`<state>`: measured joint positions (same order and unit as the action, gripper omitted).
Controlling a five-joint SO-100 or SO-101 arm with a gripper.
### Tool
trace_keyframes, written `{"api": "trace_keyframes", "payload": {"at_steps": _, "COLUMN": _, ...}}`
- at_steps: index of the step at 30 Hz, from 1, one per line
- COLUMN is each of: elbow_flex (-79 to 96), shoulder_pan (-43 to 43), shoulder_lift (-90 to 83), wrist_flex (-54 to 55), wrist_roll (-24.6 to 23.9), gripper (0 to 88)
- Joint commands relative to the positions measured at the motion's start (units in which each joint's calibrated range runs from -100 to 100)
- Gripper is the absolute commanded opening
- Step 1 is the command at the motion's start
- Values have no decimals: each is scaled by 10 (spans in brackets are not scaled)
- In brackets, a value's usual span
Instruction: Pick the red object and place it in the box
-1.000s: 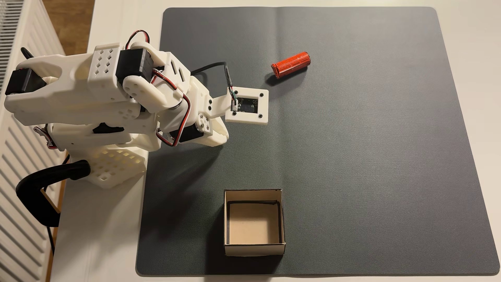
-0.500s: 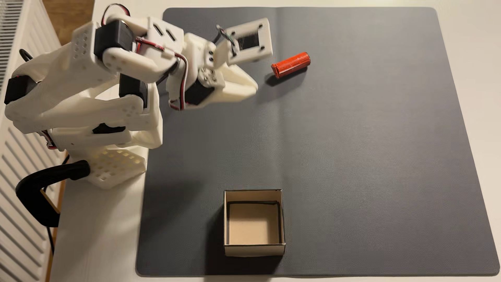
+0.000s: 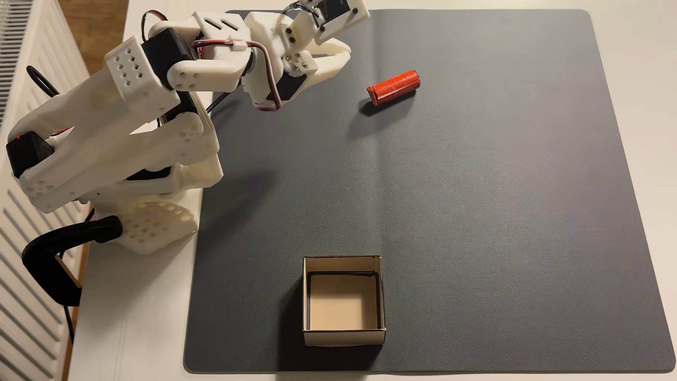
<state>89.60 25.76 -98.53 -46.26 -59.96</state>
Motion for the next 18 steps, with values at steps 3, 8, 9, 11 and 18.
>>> {"api": "trace_keyframes", "payload": {"at_steps": 3, "elbow_flex": -18, "shoulder_pan": 1, "shoulder_lift": 75, "wrist_flex": 25, "wrist_roll": 2, "gripper": 9}}
{"api": "trace_keyframes", "payload": {"at_steps": 8, "elbow_flex": -62, "shoulder_pan": 4, "shoulder_lift": 195, "wrist_flex": 85, "wrist_roll": 13, "gripper": 63}}
{"api": "trace_keyframes", "payload": {"at_steps": 9, "elbow_flex": -76, "shoulder_pan": 4, "shoulder_lift": 228, "wrist_flex": 96, "wrist_roll": 17, "gripper": 86}}
{"api": "trace_keyframes", "payload": {"at_steps": 11, "elbow_flex": -107, "shoulder_pan": 4, "shoulder_lift": 296, "wrist_flex": 107, "wrist_roll": 20, "gripper": 119}}
{"api": "trace_keyframes", "payload": {"at_steps": 18, "elbow_flex": -226, "shoulder_pan": -1, "shoulder_lift": 517, "wrist_flex": 151, "wrist_roll": 20, "gripper": 170}}
